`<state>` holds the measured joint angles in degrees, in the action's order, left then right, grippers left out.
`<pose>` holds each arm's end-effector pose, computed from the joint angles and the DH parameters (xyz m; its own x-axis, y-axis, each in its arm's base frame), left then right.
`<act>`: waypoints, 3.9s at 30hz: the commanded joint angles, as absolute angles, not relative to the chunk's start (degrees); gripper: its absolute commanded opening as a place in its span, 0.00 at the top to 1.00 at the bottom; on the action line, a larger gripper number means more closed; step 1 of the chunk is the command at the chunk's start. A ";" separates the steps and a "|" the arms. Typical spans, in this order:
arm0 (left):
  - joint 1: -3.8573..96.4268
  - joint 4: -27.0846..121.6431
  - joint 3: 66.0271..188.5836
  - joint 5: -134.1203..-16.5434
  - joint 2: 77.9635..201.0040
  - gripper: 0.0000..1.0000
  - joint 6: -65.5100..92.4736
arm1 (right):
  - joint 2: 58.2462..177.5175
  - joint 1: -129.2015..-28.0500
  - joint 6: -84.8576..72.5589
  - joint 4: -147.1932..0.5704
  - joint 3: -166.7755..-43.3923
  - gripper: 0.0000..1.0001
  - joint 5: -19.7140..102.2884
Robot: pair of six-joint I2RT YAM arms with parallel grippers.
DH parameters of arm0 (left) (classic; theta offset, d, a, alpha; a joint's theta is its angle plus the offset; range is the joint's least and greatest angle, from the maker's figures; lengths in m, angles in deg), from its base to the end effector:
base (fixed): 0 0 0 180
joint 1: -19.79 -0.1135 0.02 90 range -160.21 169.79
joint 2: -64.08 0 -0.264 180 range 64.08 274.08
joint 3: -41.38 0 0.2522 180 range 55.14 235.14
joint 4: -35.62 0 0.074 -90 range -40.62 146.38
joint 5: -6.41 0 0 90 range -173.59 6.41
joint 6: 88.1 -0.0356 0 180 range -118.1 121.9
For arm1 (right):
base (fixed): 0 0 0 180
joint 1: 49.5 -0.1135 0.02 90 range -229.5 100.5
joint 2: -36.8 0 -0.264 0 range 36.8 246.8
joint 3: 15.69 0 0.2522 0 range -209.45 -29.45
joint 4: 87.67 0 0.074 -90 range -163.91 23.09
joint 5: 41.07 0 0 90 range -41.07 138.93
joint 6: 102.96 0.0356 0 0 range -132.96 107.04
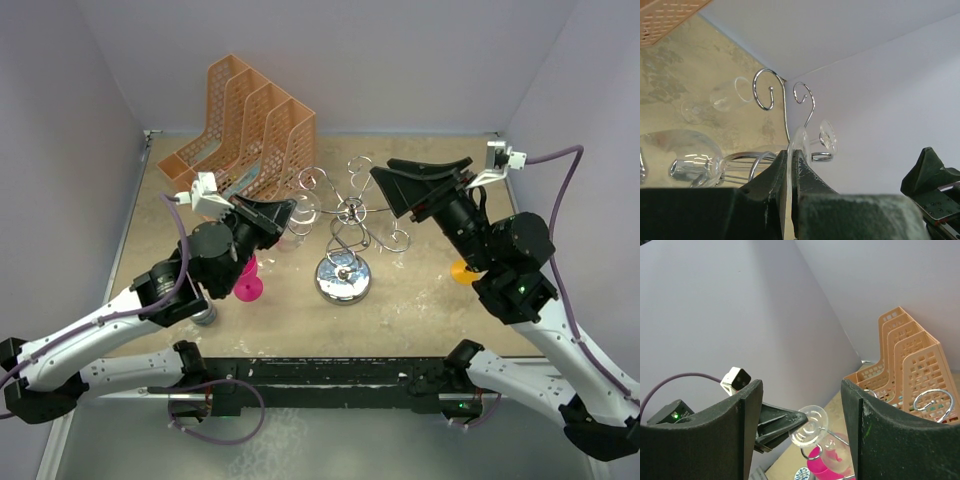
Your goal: Place the wine glass upside down on the wine glass rack
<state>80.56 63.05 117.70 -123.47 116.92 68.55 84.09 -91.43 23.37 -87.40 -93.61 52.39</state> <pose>0.1141 -0.1572 0.4174 -0.3414 -0.8327 -0.4360 0.1107 0.4250 -0.8984 0.1149 0.1003 0.4913 -0.0693 0.7327 -0.6771 -0.7289 0.4262 0.5358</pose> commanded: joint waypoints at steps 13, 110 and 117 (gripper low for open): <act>80.43 67.61 120.86 -120.52 112.74 1.00 68.09 | 85.17 -91.22 25.74 -89.91 -93.45 0.35 51.28; 80.41 64.15 114.20 -142.57 100.16 0.51 28.97 | 97.86 -55.21 36.55 -47.39 -80.18 0.63 85.25; 80.43 64.25 115.58 -142.07 101.47 0.51 29.01 | 99.45 -55.21 31.26 -51.42 -79.24 0.83 84.94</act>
